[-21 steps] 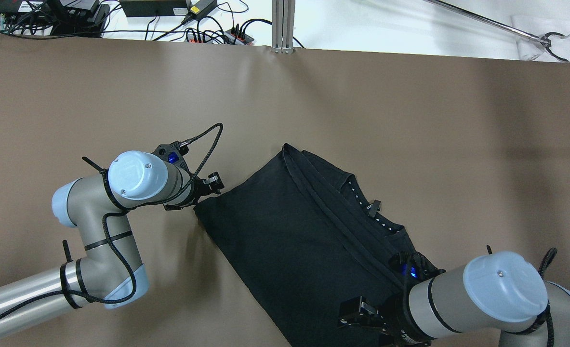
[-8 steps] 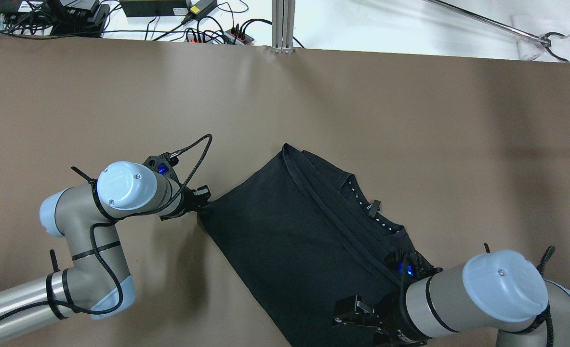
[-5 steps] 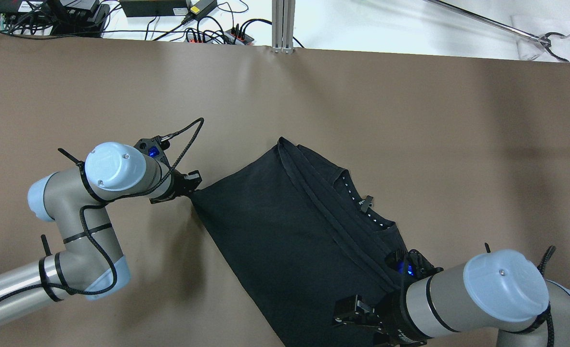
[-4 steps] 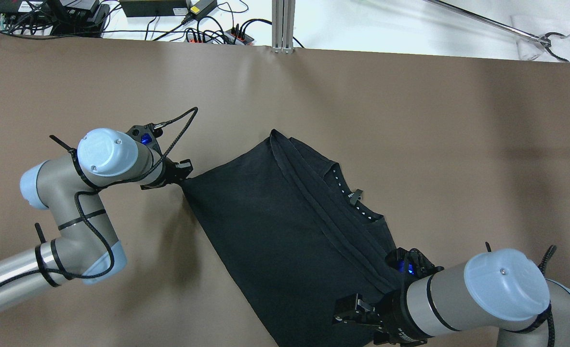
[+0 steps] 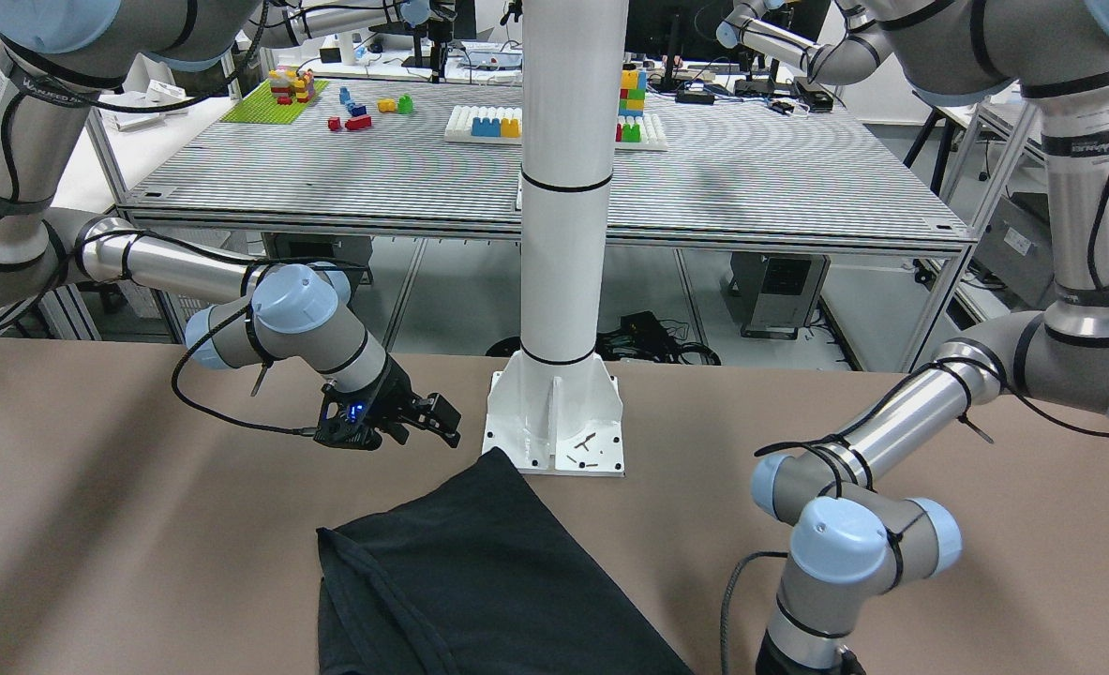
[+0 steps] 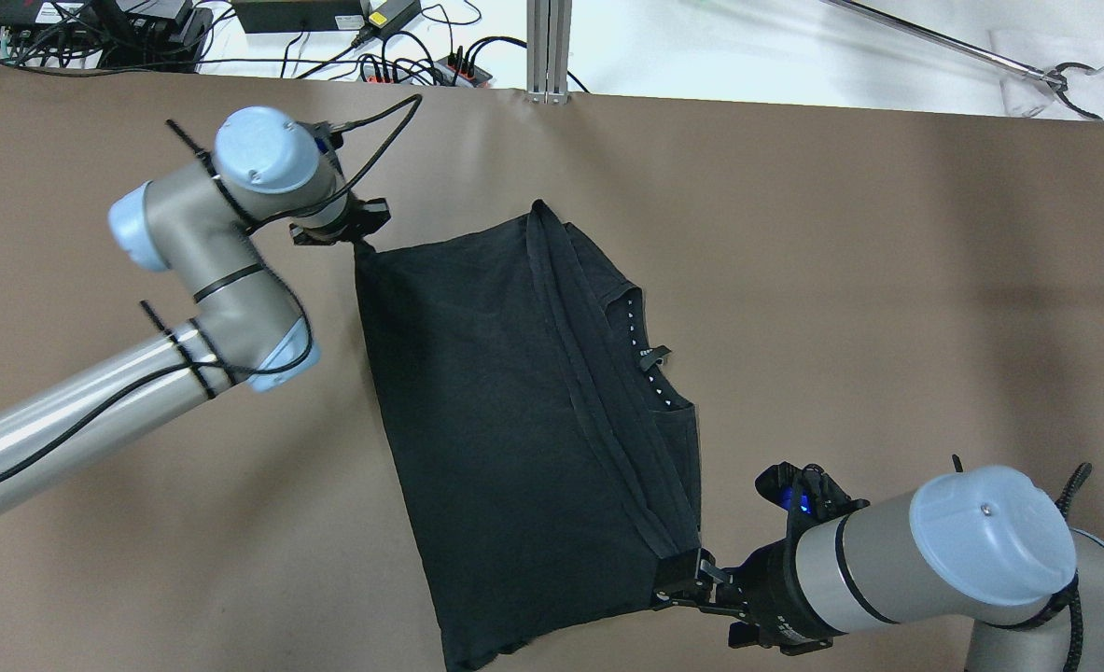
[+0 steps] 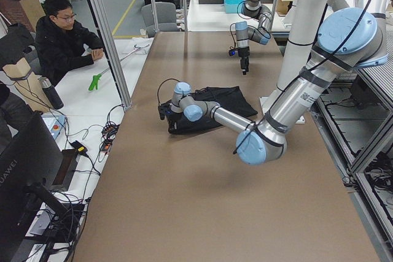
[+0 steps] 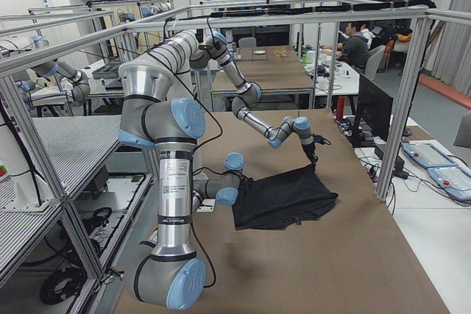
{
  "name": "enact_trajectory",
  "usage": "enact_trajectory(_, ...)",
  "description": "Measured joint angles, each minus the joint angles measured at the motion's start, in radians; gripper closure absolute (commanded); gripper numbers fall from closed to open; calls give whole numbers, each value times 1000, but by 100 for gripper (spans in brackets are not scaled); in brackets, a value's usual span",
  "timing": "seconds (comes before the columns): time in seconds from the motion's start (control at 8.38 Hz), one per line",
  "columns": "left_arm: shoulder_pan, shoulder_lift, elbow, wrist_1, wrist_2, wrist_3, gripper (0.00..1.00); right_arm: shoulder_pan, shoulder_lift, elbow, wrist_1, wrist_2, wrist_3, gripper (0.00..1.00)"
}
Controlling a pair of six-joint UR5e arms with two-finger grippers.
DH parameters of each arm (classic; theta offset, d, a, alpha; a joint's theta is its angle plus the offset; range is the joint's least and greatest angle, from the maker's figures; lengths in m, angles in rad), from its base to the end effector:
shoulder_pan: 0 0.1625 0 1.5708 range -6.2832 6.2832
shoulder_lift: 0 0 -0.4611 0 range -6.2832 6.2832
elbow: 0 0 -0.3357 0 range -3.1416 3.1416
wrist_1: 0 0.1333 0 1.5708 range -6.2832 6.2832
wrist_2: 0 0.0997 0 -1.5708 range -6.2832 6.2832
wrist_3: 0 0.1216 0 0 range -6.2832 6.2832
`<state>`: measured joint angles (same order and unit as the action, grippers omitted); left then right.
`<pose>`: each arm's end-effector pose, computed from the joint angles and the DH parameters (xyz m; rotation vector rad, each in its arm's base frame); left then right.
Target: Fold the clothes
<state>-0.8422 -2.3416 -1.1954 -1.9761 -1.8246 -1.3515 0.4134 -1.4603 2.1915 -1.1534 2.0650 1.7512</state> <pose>0.4460 -0.6541 0.3743 0.1980 0.8165 -0.4847 -0.3719 -0.2457 0.3495 -0.3042 -1.1660 0.2368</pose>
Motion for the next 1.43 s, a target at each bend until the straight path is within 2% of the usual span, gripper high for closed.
enact_trajectory(0.12,-9,-149,171,-25,20,12,96,4,0,-1,0,-16,0,5)
enact_trajectory(0.24,-13,-254,308,-77,52,33,30,5,0,-2,0,-37,-1,5)
enact_trajectory(0.36,-14,-305,390,-125,77,53,6,5,0,-2,0,-54,-1,5)
enact_trajectory(0.6,-16,-336,445,-164,132,79,5,5,1,-3,-2,-98,-1,5)
enact_trajectory(0.84,-35,-330,436,-165,166,109,5,4,15,-5,-12,-177,-1,5)
enact_trajectory(1.07,-50,-233,306,-160,172,118,5,3,105,-53,-89,-278,-1,5)
enact_trajectory(1.31,-48,-54,84,-159,175,105,6,-38,258,-133,-239,-408,12,12)
enact_trajectory(1.43,-46,17,1,-159,175,101,6,-86,287,-160,-274,-478,50,15)
